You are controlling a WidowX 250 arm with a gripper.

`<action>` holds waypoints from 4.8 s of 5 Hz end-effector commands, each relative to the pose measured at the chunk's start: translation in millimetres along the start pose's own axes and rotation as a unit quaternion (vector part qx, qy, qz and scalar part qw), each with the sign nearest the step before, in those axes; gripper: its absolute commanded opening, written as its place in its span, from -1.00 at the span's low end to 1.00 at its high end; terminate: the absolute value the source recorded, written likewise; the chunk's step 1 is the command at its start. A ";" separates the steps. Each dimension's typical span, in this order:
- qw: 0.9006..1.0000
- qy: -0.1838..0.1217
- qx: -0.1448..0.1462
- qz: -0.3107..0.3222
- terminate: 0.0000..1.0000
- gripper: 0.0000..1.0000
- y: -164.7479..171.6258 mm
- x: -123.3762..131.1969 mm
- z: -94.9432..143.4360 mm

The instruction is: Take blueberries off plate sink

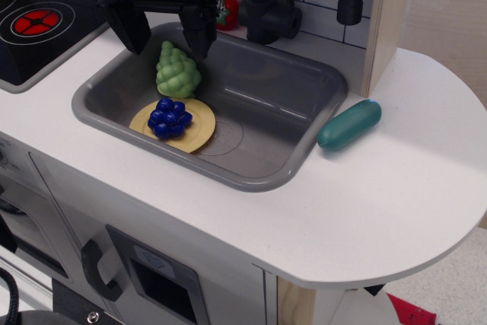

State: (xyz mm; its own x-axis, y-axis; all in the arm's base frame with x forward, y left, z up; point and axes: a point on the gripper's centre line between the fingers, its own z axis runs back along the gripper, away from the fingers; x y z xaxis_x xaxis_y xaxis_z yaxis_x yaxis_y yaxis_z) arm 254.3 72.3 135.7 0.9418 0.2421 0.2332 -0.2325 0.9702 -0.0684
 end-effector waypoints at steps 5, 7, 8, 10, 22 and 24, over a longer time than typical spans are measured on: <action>0.995 -0.039 0.066 0.061 -1.00 1.00 48.4 22.0 -68.7; 0.992 -0.062 0.079 0.079 -1.00 1.00 51.7 29.0 -95.3; 0.988 -0.078 0.101 0.091 -1.00 1.00 57.7 42.4 -106.6; 0.985 -0.090 0.115 0.095 -1.00 1.00 63.5 47.9 -129.8; 0.975 -0.085 0.100 0.181 -1.00 -1.00 -25.0 57.0 -122.2; 0.974 -0.060 0.075 0.206 -1.00 1.00 -35.8 54.6 -121.1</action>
State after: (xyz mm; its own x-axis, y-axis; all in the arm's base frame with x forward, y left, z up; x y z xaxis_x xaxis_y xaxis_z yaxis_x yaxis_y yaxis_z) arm 332.9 46.3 15.5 0.7415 0.6108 0.2776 -0.6333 0.7738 -0.0107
